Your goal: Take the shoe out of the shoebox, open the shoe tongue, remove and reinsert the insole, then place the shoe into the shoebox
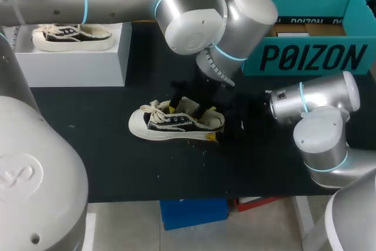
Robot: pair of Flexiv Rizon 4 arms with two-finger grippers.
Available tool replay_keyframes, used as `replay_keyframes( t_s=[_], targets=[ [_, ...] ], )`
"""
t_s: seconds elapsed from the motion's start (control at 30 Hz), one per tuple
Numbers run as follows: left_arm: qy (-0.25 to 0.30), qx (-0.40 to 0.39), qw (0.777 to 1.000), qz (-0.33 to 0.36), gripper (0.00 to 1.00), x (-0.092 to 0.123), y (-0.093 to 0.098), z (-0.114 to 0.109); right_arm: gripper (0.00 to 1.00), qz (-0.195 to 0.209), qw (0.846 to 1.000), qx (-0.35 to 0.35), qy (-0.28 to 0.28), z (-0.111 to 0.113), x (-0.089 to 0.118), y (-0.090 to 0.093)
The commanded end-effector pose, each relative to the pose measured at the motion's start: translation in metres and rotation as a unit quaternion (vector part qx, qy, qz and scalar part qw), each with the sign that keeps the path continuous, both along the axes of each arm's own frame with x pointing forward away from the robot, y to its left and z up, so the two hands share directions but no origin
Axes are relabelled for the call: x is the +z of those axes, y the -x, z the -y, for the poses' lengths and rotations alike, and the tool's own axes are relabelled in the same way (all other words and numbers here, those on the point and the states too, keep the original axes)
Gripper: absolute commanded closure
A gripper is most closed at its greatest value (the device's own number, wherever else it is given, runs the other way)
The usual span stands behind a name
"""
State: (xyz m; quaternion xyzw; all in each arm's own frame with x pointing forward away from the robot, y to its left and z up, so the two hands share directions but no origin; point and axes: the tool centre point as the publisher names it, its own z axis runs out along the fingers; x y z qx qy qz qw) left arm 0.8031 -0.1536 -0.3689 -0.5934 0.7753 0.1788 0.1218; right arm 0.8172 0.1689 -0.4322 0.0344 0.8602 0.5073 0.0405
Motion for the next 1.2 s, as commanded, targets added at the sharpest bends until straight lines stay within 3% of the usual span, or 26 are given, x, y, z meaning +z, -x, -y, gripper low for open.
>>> replay_keyframes(
  t_s=[0.03, 0.1, 0.17, 0.5, 0.8, 1.2],
  targets=[
    [-0.008, -0.003, 1.0, -0.001, 0.74, -0.002, 0.0, 0.002, 1.0, 0.0, 1.0, -0.001, 0.0, -0.001, -0.002, -0.001],
    [-0.011, -0.009, 1.0, -0.003, 0.93, -0.002, -0.001, 0.002, 1.0, 0.0, 1.0, -0.001, 0.0, -0.001, -0.002, -0.001],
    [-0.016, -0.014, 1.0, -0.002, 1.0, -0.002, 0.0, 0.001, 1.0, 0.0, 1.0, -0.001, 0.0, -0.001, -0.002, -0.001],
    [0.02, -0.019, 1.0, -0.01, 1.0, 0.011, -0.004, 0.002, 1.0, 0.0, 1.0, -0.001, 0.0, -0.001, -0.002, -0.001],
    [0.088, -0.021, 0.996, 0.001, 1.0, 0.034, -0.008, 0.003, 1.0, 0.0, 1.0, -0.001, 0.0, -0.001, -0.002, -0.001],
    [0.144, -0.006, 0.989, 0.043, 1.0, 0.052, -0.005, -0.015, 1.0, 0.0, 1.0, -0.001, 0.0, -0.001, -0.002, -0.001]
  ],
)
